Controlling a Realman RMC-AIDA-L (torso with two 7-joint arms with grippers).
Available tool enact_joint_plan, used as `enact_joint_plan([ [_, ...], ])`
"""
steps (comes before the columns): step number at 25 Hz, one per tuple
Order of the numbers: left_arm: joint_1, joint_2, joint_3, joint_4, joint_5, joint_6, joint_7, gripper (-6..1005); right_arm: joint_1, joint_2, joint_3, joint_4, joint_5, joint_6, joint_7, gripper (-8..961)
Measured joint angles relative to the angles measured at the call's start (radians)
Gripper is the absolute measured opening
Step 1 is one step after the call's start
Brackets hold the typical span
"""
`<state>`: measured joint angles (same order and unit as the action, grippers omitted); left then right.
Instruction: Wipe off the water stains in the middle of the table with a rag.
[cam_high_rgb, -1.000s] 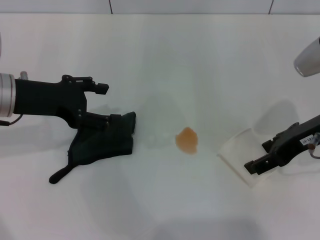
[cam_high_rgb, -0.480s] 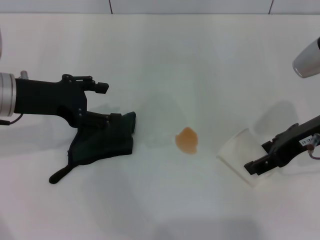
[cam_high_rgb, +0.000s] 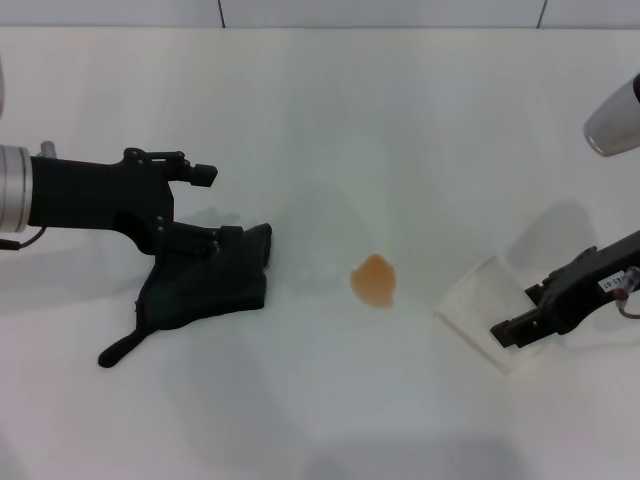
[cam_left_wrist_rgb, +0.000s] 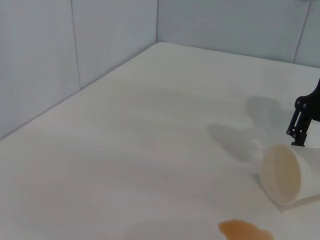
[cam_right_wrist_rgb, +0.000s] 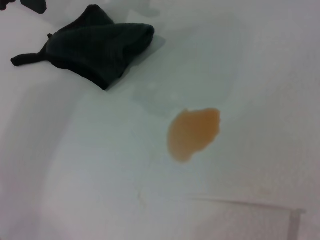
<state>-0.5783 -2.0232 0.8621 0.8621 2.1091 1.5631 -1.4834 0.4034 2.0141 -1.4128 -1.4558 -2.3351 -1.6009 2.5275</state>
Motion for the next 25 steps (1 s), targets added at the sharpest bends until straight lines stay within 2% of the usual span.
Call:
enact_joint_plan([
  [15,0.000,0.000,-0.005,0.000,0.000,-0.001,0.001,887,0.010,-0.002,0.013,-0.018,0.006,-0.005,-0.003,633],
  [25,0.002,-0.003,-0.002,0.000,-0.003,-0.024,0.004,888,0.022,-0.003,0.131,-0.014,0.009,0.013,-0.067,611],
])
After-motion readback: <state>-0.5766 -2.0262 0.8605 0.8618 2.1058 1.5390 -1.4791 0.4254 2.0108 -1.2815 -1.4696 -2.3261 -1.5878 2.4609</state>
